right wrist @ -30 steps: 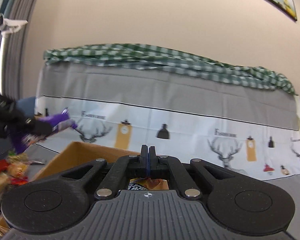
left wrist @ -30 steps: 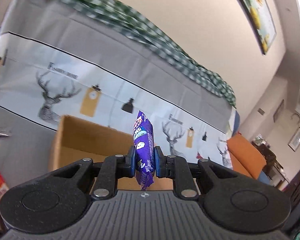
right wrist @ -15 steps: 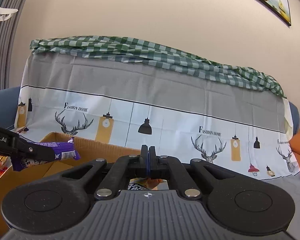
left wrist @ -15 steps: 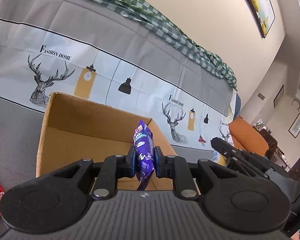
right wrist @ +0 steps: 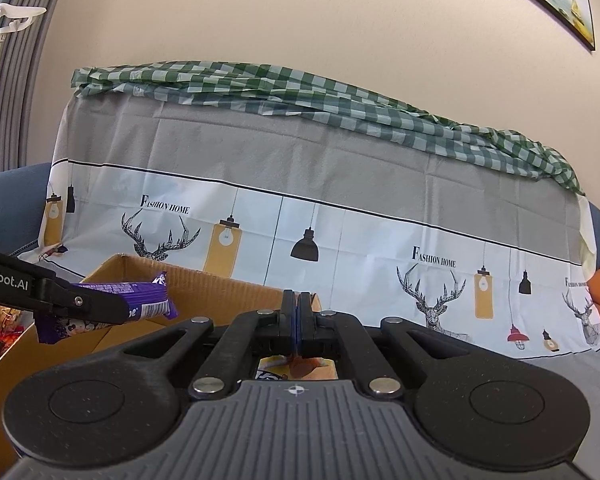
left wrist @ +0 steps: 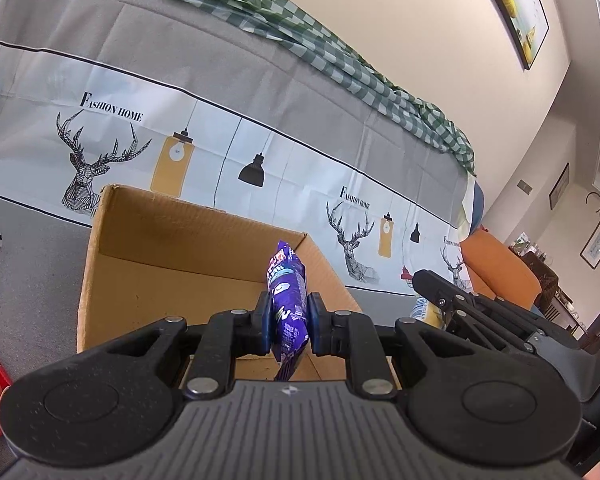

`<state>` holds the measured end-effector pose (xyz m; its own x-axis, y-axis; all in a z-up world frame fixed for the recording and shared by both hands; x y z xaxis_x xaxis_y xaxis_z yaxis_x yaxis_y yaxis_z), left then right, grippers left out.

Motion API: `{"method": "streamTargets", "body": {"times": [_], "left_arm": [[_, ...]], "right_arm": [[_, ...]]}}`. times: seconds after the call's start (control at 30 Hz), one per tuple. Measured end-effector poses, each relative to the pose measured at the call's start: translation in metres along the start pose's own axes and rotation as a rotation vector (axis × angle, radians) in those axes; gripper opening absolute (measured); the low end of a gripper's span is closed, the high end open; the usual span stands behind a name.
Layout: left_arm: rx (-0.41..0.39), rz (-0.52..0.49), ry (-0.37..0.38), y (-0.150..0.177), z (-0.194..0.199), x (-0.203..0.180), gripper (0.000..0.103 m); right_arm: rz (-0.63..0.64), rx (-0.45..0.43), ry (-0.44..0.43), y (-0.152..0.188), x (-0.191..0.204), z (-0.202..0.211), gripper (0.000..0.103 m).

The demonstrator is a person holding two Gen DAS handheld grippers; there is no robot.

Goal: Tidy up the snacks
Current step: 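Carry both snacks over the cardboard box and open both tools to drop them, then move both tools back from the box to the snack pile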

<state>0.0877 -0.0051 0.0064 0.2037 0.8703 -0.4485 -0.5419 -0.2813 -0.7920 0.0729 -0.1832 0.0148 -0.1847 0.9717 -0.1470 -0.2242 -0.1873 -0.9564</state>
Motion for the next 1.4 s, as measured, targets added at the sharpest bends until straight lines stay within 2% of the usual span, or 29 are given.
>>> {"method": "streamTargets", "body": {"times": [0.67,0.73,0.77,0.83,0.9,0.93,1.17,1.23,1.3,1.4], "left_arm": [[-0.018,-0.005,0.019,-0.001,0.005,-0.002,0.019],[-0.03,-0.009,0.031,-0.002,0.007,-0.004,0.02],[-0.042,-0.014,0.03,-0.003,0.009,-0.006,0.025],[-0.06,-0.014,0.041,-0.005,0.013,-0.007,0.036],[-0.071,-0.002,0.046,-0.007,0.015,-0.007,0.042],[-0.072,0.003,0.049,-0.008,0.015,-0.007,0.044],[-0.07,0.002,0.033,-0.008,0.015,-0.006,0.049],[-0.072,-0.001,0.027,-0.009,0.017,-0.005,0.051],[-0.074,0.0,0.023,-0.008,0.019,-0.003,0.051],[-0.071,0.01,0.021,-0.008,0.023,0.001,0.051]], "right_arm": [[-0.007,-0.019,-0.018,-0.002,0.005,0.002,0.0],[-0.012,-0.018,-0.021,-0.002,0.004,0.003,0.0],[-0.02,-0.012,-0.023,-0.001,0.003,0.002,0.002],[-0.029,0.011,-0.028,0.0,0.004,0.0,0.021],[-0.029,0.0,-0.012,-0.001,0.004,0.001,0.055],[-0.029,-0.008,-0.007,-0.002,0.004,0.002,0.06],[0.004,0.002,0.0,0.0,0.008,0.002,0.063],[0.002,-0.003,-0.003,-0.001,0.009,0.002,0.067],[-0.004,-0.009,-0.003,-0.003,0.011,0.002,0.076],[-0.019,-0.011,-0.009,-0.006,0.015,0.001,0.081]]}}
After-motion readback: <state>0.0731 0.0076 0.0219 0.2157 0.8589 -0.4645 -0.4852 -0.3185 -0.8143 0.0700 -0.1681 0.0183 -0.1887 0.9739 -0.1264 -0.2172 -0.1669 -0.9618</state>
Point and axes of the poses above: each gripper's, at about its wrist camera, not at the fingertips, and z roughly against the way its jaws point, x to its left, y to its underside, the point moved 4 cm from there along -z, roughly the way its jaws point, and after that the axes turned 2 degrees about -z, right-handed, at the moved point
